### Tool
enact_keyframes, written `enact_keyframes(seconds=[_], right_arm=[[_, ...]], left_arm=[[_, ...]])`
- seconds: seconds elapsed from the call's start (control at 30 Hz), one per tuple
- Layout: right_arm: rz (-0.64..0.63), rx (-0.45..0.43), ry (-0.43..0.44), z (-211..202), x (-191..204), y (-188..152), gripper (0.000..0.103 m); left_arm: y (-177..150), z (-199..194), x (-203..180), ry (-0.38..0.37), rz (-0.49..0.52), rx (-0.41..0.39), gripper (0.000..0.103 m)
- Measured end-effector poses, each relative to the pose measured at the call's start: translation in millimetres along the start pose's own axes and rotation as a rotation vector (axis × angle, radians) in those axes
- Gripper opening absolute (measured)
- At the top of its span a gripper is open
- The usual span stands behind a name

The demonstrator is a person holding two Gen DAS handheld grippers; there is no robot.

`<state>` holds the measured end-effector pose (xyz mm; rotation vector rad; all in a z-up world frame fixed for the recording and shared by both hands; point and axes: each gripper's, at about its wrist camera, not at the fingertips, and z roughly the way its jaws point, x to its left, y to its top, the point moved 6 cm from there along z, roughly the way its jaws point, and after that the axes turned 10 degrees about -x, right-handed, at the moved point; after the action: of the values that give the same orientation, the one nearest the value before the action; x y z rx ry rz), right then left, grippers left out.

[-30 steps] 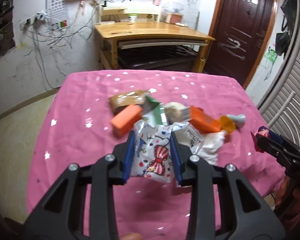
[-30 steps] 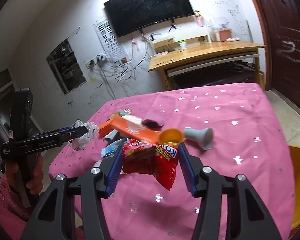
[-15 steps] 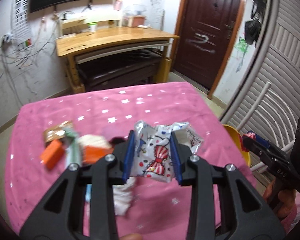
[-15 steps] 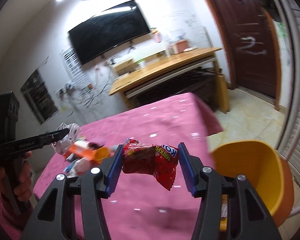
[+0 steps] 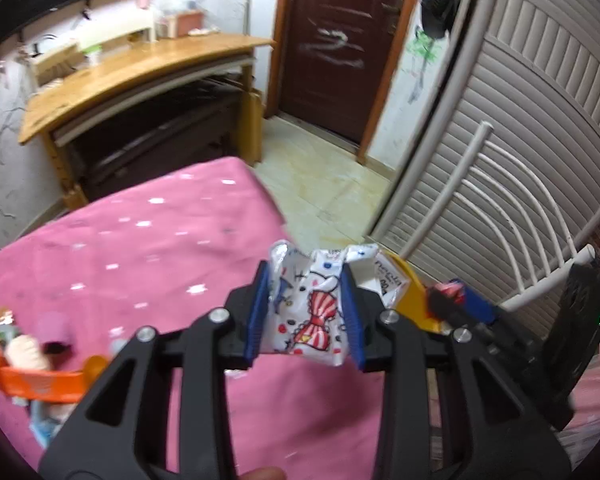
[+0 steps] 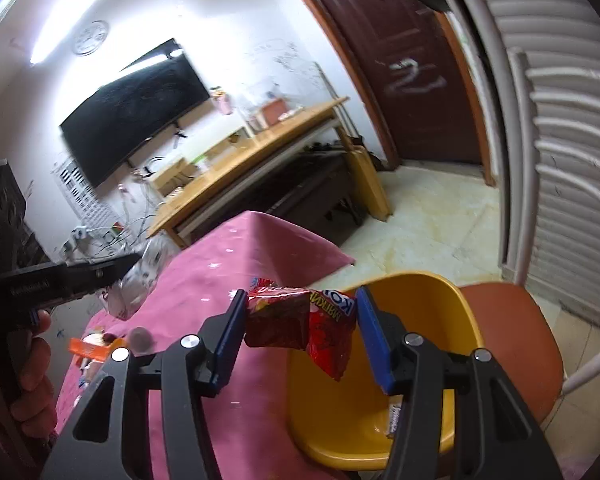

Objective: Collect trash
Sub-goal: 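Carry the wrapper and chip bag over the yellow bin and release both, then return both open tools to the table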

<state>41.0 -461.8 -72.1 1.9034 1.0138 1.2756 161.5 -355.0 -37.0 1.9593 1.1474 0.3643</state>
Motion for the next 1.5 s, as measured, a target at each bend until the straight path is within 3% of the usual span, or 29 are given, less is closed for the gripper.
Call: enact_keyframes(seconds=[0.2,0.27,0.33,0.6,1.0,1.5], right_arm=[[0.048,0.031,-0.042,15,-33,-13,0.05],[0.072,0.039,-0.048,18,-42,-17,0.052],[0.077,0.038,-0.058,20,-46,-17,0.058],[0.073,0.06,-0.065,27,-48,-22,0.063],[-0.027,0.036,-0.023,21,-7,-20,0.064],[-0.213,0.087,0.14,44,120,-30,0.07]], left_arm=[[-3,33,-35,0.001,0.027,0.033,0.039],[-4,38,-40,0.004,0.033,0.041,0.061],[-2,40,-44,0.009,0.042,0.032,0.07],[-1,30,-35,0.015,0.013,0.033,0.071],[1,-29,23,0.069,-0.065,-0.061,0.08],[-15,-108,162,0.289,-0.172,-0.152,0.088]])
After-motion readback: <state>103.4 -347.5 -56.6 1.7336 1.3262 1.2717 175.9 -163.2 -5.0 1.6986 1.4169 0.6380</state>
